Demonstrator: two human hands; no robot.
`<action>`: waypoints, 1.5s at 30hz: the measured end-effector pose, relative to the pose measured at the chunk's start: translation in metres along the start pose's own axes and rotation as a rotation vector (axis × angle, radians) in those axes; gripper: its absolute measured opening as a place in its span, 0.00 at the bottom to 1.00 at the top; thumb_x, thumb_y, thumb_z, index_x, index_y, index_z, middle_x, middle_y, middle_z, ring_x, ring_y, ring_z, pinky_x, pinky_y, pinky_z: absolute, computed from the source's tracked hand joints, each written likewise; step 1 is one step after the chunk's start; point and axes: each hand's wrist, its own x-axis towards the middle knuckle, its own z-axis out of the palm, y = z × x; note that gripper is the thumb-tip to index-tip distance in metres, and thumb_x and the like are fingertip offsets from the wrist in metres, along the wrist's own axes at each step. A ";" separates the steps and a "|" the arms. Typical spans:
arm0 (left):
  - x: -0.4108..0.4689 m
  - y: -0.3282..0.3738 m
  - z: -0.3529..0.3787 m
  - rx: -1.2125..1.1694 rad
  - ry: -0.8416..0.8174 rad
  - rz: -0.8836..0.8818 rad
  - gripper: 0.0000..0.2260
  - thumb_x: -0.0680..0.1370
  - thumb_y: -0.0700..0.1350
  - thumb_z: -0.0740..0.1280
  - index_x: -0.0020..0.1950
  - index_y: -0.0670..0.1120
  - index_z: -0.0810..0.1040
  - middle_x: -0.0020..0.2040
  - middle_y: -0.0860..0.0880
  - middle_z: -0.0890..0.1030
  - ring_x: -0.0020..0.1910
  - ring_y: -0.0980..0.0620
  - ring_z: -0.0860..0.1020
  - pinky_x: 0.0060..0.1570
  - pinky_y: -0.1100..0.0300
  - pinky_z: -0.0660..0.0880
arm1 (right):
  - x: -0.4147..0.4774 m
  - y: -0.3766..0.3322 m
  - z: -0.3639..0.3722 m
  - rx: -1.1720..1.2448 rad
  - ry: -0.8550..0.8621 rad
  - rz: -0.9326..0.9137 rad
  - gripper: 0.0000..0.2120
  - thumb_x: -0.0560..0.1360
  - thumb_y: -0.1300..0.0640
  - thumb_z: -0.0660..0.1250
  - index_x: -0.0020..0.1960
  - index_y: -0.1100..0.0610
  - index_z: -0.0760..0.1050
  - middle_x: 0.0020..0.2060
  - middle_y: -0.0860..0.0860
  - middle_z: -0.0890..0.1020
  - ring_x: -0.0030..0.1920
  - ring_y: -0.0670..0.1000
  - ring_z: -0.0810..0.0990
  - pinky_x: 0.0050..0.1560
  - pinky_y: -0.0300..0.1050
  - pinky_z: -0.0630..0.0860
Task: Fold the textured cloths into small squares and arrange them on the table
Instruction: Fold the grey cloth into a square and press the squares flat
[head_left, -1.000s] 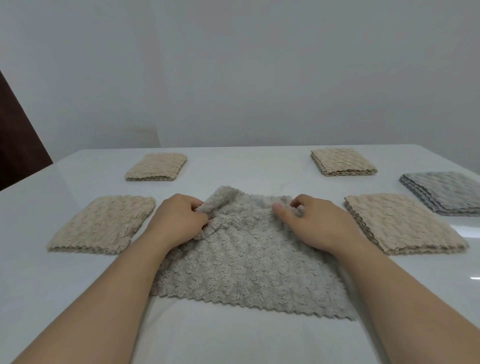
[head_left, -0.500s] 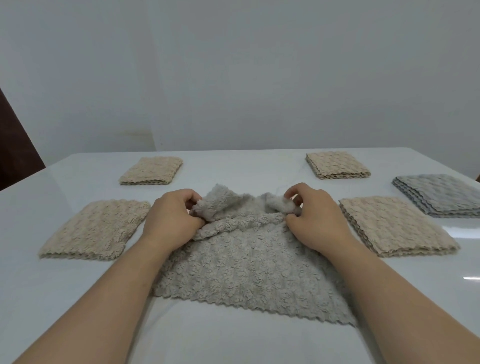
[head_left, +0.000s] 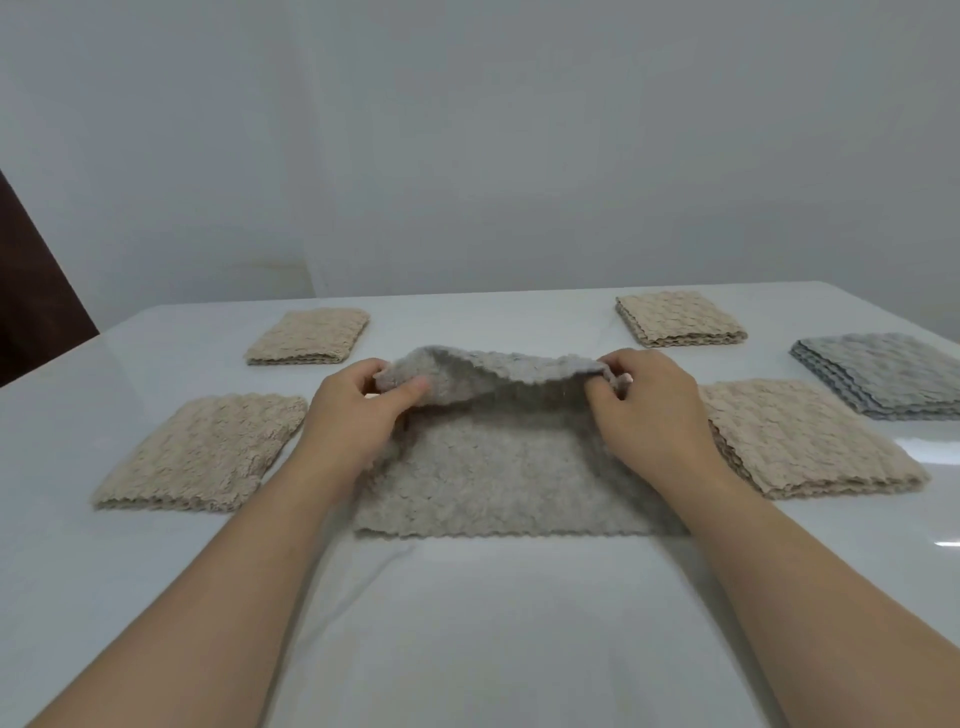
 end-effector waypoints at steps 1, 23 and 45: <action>0.000 0.001 0.000 0.008 0.026 0.010 0.11 0.76 0.45 0.76 0.35 0.57 0.82 0.36 0.58 0.81 0.42 0.47 0.80 0.49 0.52 0.76 | 0.000 0.000 0.001 0.002 -0.009 -0.019 0.11 0.80 0.56 0.63 0.58 0.54 0.81 0.54 0.51 0.80 0.53 0.50 0.74 0.52 0.38 0.64; -0.003 0.025 -0.014 0.001 -0.036 -0.296 0.12 0.80 0.46 0.68 0.42 0.38 0.81 0.42 0.42 0.85 0.33 0.49 0.78 0.36 0.52 0.84 | -0.014 -0.014 -0.025 -0.166 -0.105 0.096 0.16 0.76 0.53 0.56 0.33 0.58 0.69 0.29 0.52 0.76 0.32 0.56 0.74 0.31 0.44 0.66; -0.012 0.025 -0.017 0.284 -0.134 0.064 0.24 0.69 0.24 0.67 0.43 0.54 0.86 0.45 0.51 0.84 0.42 0.33 0.80 0.47 0.39 0.81 | -0.013 -0.008 -0.022 0.217 -0.203 0.346 0.25 0.74 0.66 0.63 0.67 0.47 0.71 0.64 0.56 0.69 0.39 0.53 0.80 0.27 0.41 0.70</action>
